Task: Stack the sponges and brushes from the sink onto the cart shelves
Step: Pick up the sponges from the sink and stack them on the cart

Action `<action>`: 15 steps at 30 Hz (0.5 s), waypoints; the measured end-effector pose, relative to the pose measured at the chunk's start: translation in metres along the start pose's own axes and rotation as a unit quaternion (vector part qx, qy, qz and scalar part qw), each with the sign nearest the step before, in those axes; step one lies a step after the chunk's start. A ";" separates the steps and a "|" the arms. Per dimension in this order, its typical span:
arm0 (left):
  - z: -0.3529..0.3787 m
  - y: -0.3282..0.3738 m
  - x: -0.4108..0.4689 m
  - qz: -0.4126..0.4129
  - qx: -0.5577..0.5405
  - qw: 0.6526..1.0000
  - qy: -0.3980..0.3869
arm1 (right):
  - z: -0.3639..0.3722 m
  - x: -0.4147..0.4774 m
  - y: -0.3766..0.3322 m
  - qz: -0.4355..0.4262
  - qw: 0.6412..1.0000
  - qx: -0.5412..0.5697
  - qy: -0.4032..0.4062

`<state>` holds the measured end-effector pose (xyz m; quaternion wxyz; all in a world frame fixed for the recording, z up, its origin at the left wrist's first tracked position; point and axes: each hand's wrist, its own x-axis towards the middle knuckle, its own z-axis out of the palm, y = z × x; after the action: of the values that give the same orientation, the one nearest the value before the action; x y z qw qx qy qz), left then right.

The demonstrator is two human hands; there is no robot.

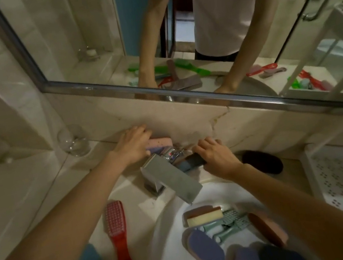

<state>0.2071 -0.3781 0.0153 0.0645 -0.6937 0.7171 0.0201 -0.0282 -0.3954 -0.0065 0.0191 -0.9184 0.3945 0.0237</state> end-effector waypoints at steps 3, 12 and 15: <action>-0.017 0.005 -0.020 -0.052 -0.053 0.994 0.077 | -0.016 -0.023 0.001 0.039 0.996 -0.029 0.070; -0.121 0.071 -0.084 -0.074 -0.293 0.896 0.324 | -0.107 -0.094 -0.018 0.136 0.935 0.065 0.321; -0.155 0.102 -0.102 -0.022 -0.347 0.859 0.377 | -0.144 -0.126 -0.017 0.144 0.905 0.020 0.400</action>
<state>0.0982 -0.2914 0.1752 -0.4548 -0.6414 0.6178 0.0032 -0.0984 -0.3007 0.1448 -0.1257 -0.7830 0.4977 -0.3512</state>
